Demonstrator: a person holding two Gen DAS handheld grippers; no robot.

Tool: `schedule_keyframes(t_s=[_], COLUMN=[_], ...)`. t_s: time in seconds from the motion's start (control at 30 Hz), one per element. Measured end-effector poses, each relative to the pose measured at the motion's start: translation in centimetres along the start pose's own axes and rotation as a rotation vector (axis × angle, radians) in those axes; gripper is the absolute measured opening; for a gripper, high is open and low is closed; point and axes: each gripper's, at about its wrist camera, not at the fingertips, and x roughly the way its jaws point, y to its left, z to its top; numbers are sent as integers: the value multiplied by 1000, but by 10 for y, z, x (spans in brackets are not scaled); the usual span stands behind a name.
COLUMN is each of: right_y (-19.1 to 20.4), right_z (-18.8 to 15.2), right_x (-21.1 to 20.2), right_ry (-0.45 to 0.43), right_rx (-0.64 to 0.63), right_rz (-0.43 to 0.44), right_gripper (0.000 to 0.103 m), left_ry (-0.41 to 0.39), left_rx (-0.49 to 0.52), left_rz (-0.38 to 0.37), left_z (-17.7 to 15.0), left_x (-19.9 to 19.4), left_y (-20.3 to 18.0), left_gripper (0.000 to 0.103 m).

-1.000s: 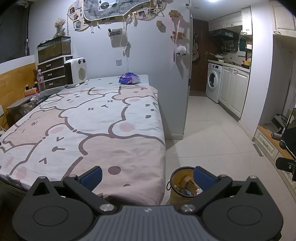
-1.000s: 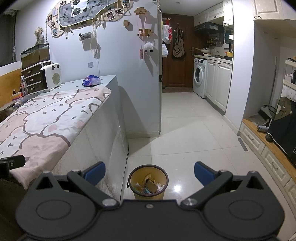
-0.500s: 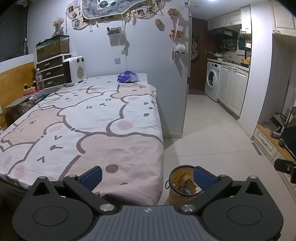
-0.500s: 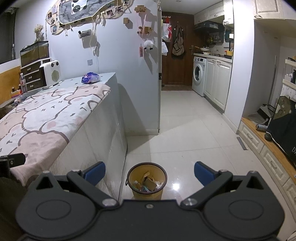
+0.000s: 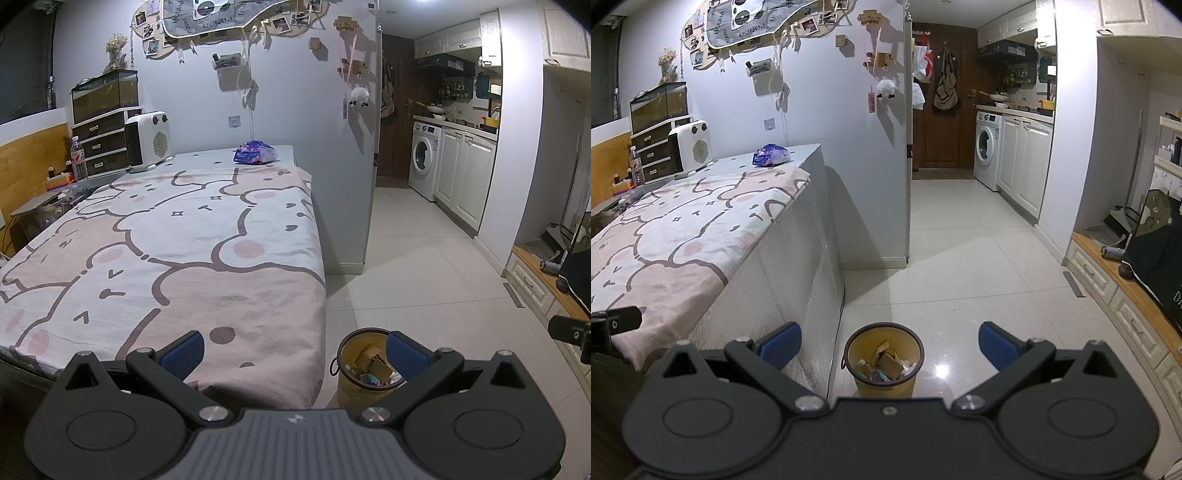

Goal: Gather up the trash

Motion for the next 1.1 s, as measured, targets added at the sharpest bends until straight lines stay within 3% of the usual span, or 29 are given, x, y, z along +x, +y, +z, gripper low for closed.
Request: schedule_keyframes(t_s=[1.1], right_y=[-1], right_z=[-1], right_x=[1], right_ry=[7], right_rx=[-3], right_rz=[5], right_gripper=[103], left_ry=[6], left_rx=[0], left_rz=[3], left_z=[-1], left_x=[1], left_y=[-2], left_gripper=[103])
